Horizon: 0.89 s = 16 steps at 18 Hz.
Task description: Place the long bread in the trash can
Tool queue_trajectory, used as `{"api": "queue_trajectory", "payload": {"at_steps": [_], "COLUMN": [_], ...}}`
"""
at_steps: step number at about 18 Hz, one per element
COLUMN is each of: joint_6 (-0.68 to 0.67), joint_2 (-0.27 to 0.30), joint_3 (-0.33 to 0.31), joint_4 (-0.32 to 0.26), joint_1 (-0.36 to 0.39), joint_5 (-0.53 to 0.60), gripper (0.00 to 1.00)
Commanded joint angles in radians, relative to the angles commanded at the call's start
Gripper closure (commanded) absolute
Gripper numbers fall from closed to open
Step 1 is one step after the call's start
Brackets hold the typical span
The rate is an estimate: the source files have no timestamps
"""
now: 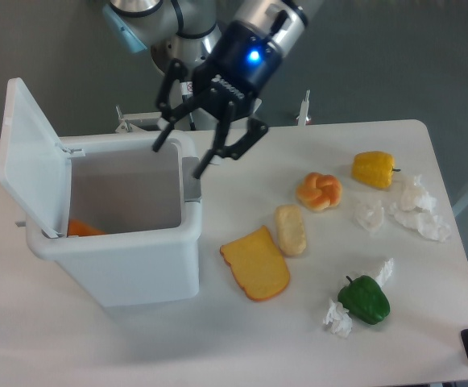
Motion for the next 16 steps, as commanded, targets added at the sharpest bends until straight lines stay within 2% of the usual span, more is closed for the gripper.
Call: {"api": "queue_trajectory", "payload": {"at_steps": [5, 9, 16], "joint_6": [0.005, 0.124, 0.209], "joint_2": [-0.006, -0.003, -0.008], "joint_3": [0.011, 0.0, -0.008], "joint_4": [0.005, -0.002, -0.003], "joint_1": [0.06, 0.107, 0.112], "joint_5": [0.014, 0.048, 0.337], "gripper": [0.0, 0.0, 0.0]}}
